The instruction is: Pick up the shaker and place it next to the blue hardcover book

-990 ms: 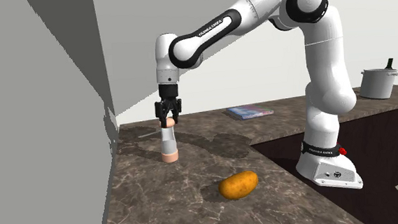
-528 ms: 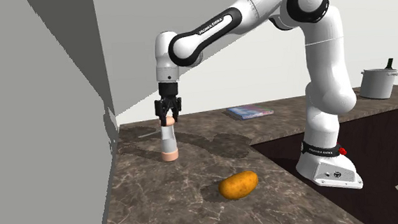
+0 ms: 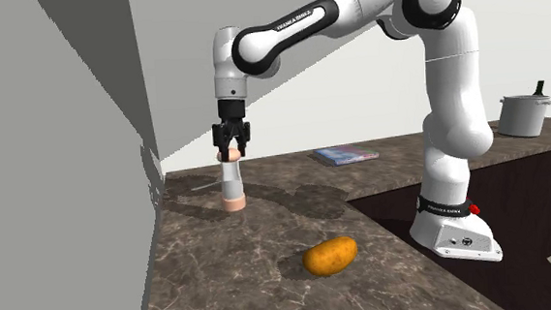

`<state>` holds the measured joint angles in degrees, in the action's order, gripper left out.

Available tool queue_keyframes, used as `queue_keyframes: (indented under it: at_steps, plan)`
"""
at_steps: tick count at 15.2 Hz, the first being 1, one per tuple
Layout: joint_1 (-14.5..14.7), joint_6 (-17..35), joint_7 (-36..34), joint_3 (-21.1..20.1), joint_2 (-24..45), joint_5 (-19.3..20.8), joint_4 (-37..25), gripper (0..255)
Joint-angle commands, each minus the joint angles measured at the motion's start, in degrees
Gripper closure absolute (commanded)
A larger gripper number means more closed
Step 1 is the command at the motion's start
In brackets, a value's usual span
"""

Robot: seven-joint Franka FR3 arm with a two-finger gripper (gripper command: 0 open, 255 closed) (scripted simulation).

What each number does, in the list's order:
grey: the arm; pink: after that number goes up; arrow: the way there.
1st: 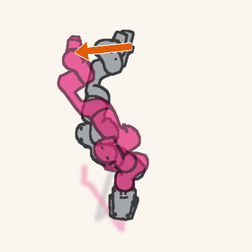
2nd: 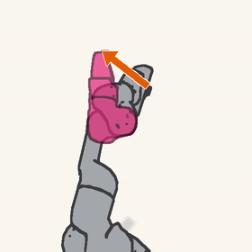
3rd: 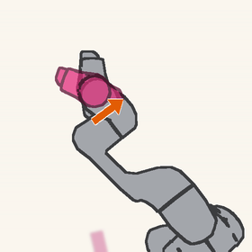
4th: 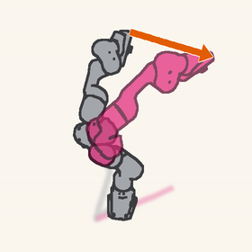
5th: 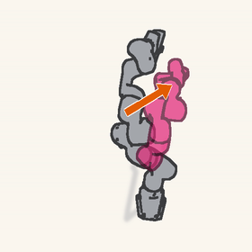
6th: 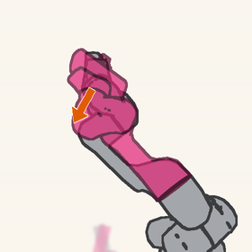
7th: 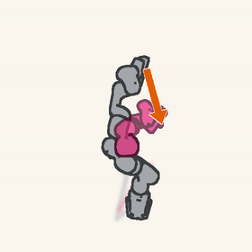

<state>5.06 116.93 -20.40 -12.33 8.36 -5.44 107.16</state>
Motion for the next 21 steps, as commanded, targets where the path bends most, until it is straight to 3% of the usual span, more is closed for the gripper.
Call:
queue_keyframes:
  at_steps: [1,21]
  plan:
    - [-0.05,-1.60,-0.08,0.01,-0.40,-0.02,-1.19,255]
    - [-0.15,-16.57,-1.40,0.02,-1.83,0.11,-14.81,255]
